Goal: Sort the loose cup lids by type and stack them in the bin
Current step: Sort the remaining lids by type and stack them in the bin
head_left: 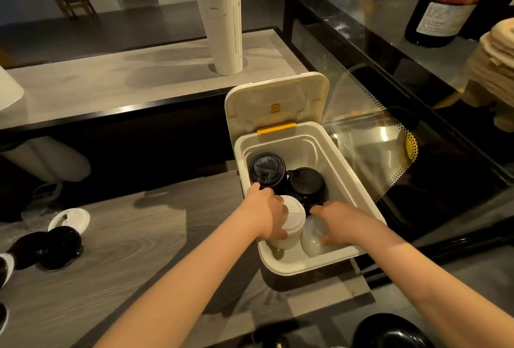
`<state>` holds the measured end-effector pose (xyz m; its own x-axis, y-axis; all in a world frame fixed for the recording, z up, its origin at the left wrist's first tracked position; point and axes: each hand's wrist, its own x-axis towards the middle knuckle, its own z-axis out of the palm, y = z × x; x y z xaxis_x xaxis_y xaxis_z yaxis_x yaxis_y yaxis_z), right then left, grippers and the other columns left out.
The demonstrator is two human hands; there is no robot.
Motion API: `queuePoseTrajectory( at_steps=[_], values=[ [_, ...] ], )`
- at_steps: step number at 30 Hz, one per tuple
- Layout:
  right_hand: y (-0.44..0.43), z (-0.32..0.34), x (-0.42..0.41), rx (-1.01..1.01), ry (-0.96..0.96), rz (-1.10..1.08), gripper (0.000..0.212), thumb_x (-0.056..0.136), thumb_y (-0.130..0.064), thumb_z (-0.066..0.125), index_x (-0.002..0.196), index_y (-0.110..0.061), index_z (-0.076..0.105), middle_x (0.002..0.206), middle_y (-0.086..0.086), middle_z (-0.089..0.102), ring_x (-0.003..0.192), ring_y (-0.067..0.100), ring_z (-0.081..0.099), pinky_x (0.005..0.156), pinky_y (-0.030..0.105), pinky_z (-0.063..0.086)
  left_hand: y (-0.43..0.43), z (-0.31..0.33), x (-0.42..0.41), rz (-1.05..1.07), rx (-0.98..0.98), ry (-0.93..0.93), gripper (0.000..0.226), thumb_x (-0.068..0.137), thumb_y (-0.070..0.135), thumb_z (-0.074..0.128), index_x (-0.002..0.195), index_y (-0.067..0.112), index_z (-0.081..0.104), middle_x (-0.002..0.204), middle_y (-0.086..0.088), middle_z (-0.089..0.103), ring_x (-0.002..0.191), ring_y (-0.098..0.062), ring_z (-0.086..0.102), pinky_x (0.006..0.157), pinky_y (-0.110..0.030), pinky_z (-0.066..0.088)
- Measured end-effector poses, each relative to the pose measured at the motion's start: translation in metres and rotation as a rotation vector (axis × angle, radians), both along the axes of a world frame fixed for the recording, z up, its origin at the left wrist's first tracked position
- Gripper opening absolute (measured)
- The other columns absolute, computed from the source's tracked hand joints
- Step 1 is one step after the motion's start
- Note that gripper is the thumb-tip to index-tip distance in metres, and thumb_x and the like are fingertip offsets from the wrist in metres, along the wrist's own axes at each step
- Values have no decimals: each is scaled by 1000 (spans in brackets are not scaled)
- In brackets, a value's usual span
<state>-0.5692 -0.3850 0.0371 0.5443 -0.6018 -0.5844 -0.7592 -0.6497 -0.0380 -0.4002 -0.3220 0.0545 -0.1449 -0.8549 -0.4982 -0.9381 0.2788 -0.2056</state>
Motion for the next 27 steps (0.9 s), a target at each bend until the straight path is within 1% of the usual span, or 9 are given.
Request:
queuePoseTrajectory(
  at_steps=[2,4,6,9,14,17,19,22,27],
  values=[
    [1,1,2,5,7,-23,76,78,-33,70,143,-27,30,137,4,43,118,27,51,91,38,50,3,2,1,39,-77,82,52,89,56,41,124,20,56,128,-2,52,123,-25,41,107,-45,24],
    [0,4,3,22,-48,-56,86,76,-37,73,146,-27,24,141,3,39,123,26,48,94,37,48,5,6,6,95,-186,211,49,90,49,45,127,18,55,135,-3,49,127,-24,39,106,-41,25],
    [-3,10,3,8,-179,-87,85,77,-39,73,146,-26,26,141,2,40,125,24,46,98,38,45,8,9,14,140,-297,316,49,91,45,46,132,17,51,141,-3,44,133,-22,33,108,-40,24],
    [-7,20,13,-34,-349,-120,77,81,-41,68,146,-25,29,142,1,42,125,21,46,99,37,45,16,16,30,255,-438,398,52,93,44,46,140,22,42,151,1,31,143,-18,17,113,-41,16],
    [-4,41,52,-147,-556,-52,57,89,-39,60,139,-21,41,133,1,51,119,21,52,93,33,45,43,30,73,505,-549,415,54,94,47,43,142,23,37,154,3,27,145,-17,12,115,-42,14],
    [9,53,90,-177,-662,32,50,92,-37,56,138,-21,43,131,-2,52,114,18,54,88,28,43,70,35,101,655,-598,410,55,95,46,42,144,22,35,155,3,24,145,-16,10,115,-41,12],
    [20,61,118,-194,-702,91,49,93,-37,55,138,-22,43,132,-1,52,116,18,53,90,30,44,90,35,120,738,-638,402,56,95,46,43,144,20,34,155,2,23,145,-17,9,115,-41,12],
    [42,64,164,-165,-728,176,49,92,-37,55,137,-23,44,134,-1,52,119,18,52,95,33,45,126,33,150,837,-689,375,57,94,44,45,144,18,35,155,1,23,145,-18,10,115,-42,14],
    [81,60,230,-82,-716,279,49,93,-36,54,139,-23,42,137,-1,50,122,19,50,97,34,45,181,20,199,950,-686,334,58,93,45,46,144,17,35,155,-1,25,145,-19,13,115,-43,21]
  ],
)
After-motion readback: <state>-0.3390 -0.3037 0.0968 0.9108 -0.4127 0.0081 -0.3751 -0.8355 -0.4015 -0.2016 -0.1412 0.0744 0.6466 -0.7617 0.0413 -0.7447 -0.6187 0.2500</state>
